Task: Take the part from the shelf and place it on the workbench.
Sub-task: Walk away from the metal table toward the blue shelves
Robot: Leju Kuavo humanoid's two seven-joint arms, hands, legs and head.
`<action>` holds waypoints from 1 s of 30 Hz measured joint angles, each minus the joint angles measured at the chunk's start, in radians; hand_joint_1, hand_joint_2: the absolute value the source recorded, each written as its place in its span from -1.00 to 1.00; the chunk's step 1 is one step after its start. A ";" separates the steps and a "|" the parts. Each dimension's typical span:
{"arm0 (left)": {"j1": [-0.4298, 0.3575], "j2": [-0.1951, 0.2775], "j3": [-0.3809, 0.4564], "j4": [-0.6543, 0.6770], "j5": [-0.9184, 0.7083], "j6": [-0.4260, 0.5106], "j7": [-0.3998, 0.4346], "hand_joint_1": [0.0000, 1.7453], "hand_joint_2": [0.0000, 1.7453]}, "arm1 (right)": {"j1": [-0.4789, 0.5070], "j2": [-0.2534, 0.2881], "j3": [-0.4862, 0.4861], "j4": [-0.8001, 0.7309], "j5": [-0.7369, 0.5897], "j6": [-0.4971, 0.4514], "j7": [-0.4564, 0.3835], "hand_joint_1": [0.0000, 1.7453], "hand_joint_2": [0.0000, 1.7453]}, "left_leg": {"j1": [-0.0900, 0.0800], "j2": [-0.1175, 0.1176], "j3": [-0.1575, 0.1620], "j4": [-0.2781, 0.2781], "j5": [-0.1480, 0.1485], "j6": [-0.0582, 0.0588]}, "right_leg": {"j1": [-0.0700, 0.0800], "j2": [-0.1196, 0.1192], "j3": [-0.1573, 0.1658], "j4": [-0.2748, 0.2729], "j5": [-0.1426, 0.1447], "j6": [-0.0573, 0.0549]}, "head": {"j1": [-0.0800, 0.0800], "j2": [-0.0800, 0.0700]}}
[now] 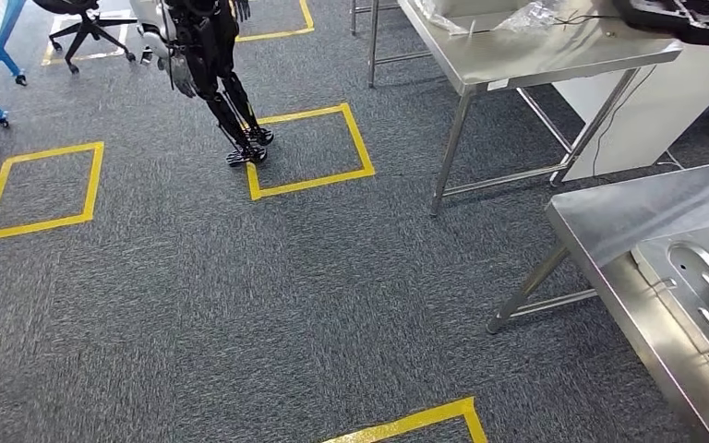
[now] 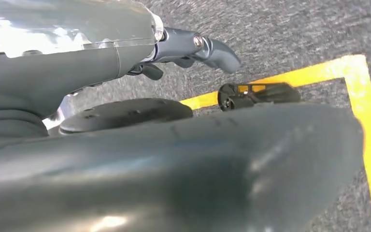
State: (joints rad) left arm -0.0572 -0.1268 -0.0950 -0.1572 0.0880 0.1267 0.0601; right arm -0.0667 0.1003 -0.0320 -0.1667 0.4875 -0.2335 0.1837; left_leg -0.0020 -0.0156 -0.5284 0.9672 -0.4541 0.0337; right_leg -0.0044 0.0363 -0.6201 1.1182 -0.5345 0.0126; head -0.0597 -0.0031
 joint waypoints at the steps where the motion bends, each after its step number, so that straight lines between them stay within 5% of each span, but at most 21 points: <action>1: 0.001 0.000 0.000 0.000 0.000 -0.001 0.000 -1.00 -1.00 | -0.001 0.000 0.000 0.000 -0.001 0.000 0.001 -1.00 -1.00 | -0.001 0.013 0.000 -0.001 0.000 0.002 | -0.001 -0.015 -0.031 0.063 -0.032 0.004 | 0.000 0.000; 3: 0.003 0.000 0.000 0.000 0.000 -0.001 0.001 -1.00 -1.00 | 0.001 0.000 -0.001 0.000 -0.003 0.000 0.002 -1.00 -1.00 | -0.002 0.041 -0.001 0.001 -0.003 0.002 | -0.006 -0.027 -0.076 0.154 -0.059 0.012 | 0.000 0.000; 4: 0.003 0.000 0.000 0.000 0.000 -0.001 0.002 -1.00 -1.00 | 0.003 0.000 -0.002 0.000 -0.003 0.000 0.003 -1.00 -1.00 | -0.002 0.053 0.000 0.002 -0.005 0.000 | -0.010 -0.031 -0.075 0.151 -0.045 0.015 | 0.000 0.000; 7: 0.001 -0.001 0.000 0.000 0.002 0.000 0.007 -1.00 -1.00 | 0.004 0.000 -0.003 0.000 -0.002 0.000 0.005 -1.00 -1.00 | -0.001 0.082 0.002 0.014 -0.017 -0.012 | -0.013 -0.077 0.019 -0.026 0.043 0.018 | 0.000 0.000; 9: 0.001 -0.001 0.000 0.000 0.004 0.001 0.011 -1.00 -1.00 | 0.002 0.000 -0.004 -0.001 0.000 -0.001 0.007 -1.00 -1.00 | -0.004 0.097 0.003 0.025 -0.027 -0.024 | -0.009 -0.102 0.055 -0.098 0.062 0.007 | 0.000 0.000; 11: 0.000 -0.001 0.000 0.000 0.005 0.002 0.014 -1.00 -1.00 | 0.002 0.000 -0.004 -0.001 0.003 -0.003 0.010 -1.00 -1.00 | -0.004 0.113 0.008 0.027 -0.032 -0.035 | -0.006 -0.088 0.053 -0.102 0.061 -0.007 | 0.000 0.000; 14: -0.001 -0.001 0.000 -0.001 0.005 0.002 0.017 -1.00 -1.00 | 0.003 0.001 -0.005 -0.001 0.008 -0.006 0.012 -1.00 -1.00 | 0.004 0.078 -0.008 0.079 -0.073 -0.052 | -0.009 -0.058 0.053 -0.109 0.069 -0.025 | 0.000 0.000; 16: 0.001 -0.001 0.000 -0.001 0.004 0.003 0.018 -1.00 -1.00 | 0.001 0.001 -0.005 -0.001 0.012 -0.009 0.011 -1.00 -1.00 | 0.008 0.035 -0.063 0.205 -0.145 -0.060 | -0.010 -0.035 0.052 -0.110 0.073 -0.033 | 0.000 0.000; 18: 0.004 -0.001 0.000 -0.001 0.006 0.005 0.018 -1.00 -1.00 | 0.002 0.001 -0.005 -0.001 0.015 -0.009 0.011 -1.00 -1.00 | 0.008 0.025 -0.117 0.320 -0.184 -0.061 | -0.008 -0.009 0.050 -0.110 0.074 -0.036 | 0.000 0.000; 20: 0.005 -0.001 0.000 -0.001 0.008 0.007 0.018 -1.00 -1.00 | 0.004 0.001 -0.005 -0.001 0.015 -0.009 0.011 -1.00 -1.00 | 0.008 0.020 -0.108 0.294 -0.144 -0.055 | -0.006 0.020 0.052 -0.109 0.074 -0.036 | 0.000 0.000; 23: 0.006 0.000 0.000 -0.001 0.010 0.009 0.018 -1.00 -1.00 | 0.002 0.003 -0.006 -0.001 0.016 -0.009 0.011 -1.00 -1.00 | 0.008 -0.039 -0.018 0.089 -0.042 -0.039 | -0.005 0.060 0.054 -0.107 0.076 -0.031 | 0.000 0.000; 25: 0.005 0.001 0.000 -0.001 0.007 0.010 0.018 -1.00 -1.00 | 0.002 0.005 -0.006 -0.001 0.016 -0.009 0.011 -1.00 -1.00 | 0.005 -0.065 0.004 0.037 -0.031 -0.032 | -0.008 0.083 0.047 -0.107 0.080 -0.020 | 0.000 0.000; 27: 0.002 0.001 0.000 -0.001 0.002 0.009 0.018 -1.00 -1.00 | 0.006 0.005 -0.007 -0.001 0.015 -0.009 0.011 -1.00 -1.00 | 0.006 -0.045 0.007 0.027 -0.026 -0.024 | -0.011 0.100 0.041 -0.108 0.083 -0.006 | 0.000 0.000; 30: 0.002 0.002 0.000 -0.001 -0.004 0.008 0.019 -1.00 -1.00 | 0.007 0.005 -0.010 -0.001 0.013 -0.011 0.011 -1.00 -1.00 | 0.011 -0.005 0.013 0.003 -0.013 -0.003 | -0.006 0.030 0.004 -0.033 0.032 0.006 | 0.000 0.000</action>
State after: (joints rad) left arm -0.0556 -0.1252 -0.0950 -0.1579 0.0845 0.1348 0.0787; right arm -0.0595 0.1052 -0.0416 -0.1674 0.5009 -0.2444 0.1943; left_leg 0.0086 -0.0205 -0.5149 0.9701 -0.4669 0.0305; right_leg -0.0103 0.0667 -0.6162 1.0850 -0.5026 0.0182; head -0.0596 -0.0031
